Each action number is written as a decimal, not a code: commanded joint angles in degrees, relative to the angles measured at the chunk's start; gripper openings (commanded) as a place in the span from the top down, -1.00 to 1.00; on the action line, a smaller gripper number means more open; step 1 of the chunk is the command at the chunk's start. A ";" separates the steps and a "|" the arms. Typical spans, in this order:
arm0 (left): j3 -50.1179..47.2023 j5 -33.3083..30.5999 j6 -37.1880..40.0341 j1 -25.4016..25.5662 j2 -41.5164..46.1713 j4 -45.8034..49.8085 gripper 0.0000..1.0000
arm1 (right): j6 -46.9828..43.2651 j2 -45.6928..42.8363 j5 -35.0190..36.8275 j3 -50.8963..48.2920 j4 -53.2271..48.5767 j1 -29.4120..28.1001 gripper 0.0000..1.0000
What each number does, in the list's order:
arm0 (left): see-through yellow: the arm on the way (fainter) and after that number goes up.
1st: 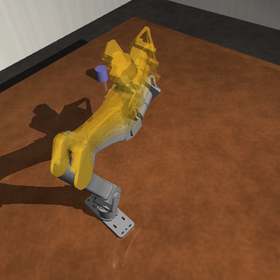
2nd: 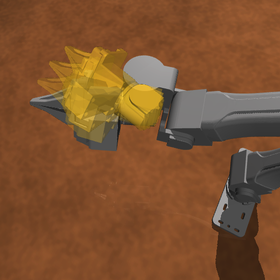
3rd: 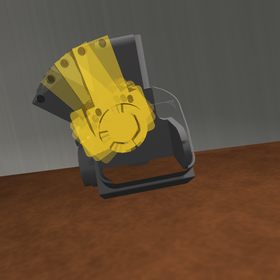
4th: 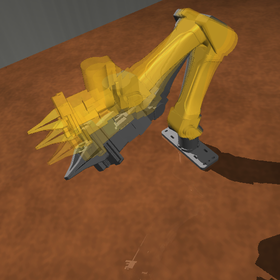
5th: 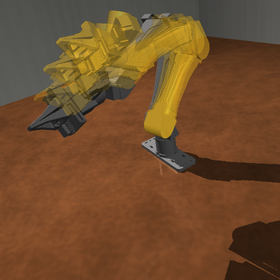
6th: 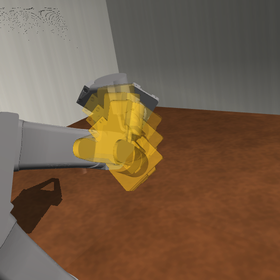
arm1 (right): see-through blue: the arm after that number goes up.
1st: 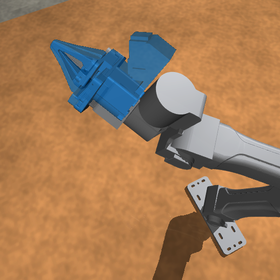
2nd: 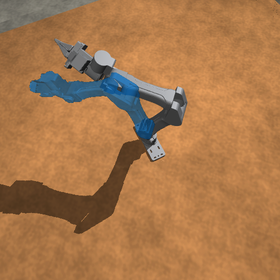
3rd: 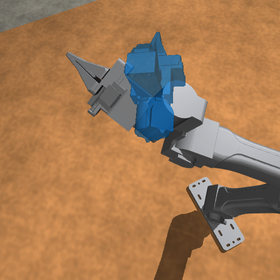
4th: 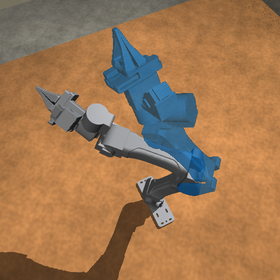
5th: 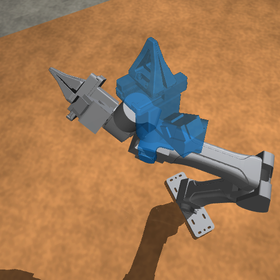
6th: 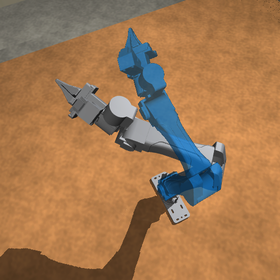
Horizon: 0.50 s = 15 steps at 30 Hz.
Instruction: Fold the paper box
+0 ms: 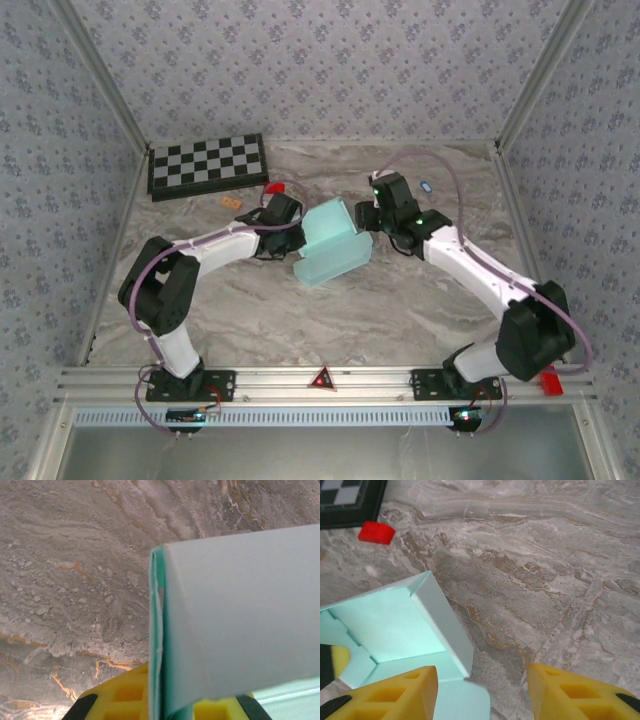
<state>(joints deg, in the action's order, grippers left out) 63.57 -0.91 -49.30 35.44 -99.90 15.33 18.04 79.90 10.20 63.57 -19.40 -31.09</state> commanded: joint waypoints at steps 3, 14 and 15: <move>4.89 1.00 -7.20 -0.20 -0.68 1.67 1.00 | 7.83 -6.82 0.52 0.06 -7.89 0.61 -0.04; 5.86 2.38 -25.90 -0.04 -2.82 -0.82 1.00 | 24.27 -16.32 -3.07 -3.17 -10.30 -1.89 0.00; 6.15 1.99 -27.57 0.11 -2.90 0.05 1.00 | 25.33 -16.52 -4.05 -3.26 -10.31 -1.93 0.00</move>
<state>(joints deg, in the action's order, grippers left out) 67.79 0.86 -69.01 35.35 -102.26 14.59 36.84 64.62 8.34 61.17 -28.34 -32.42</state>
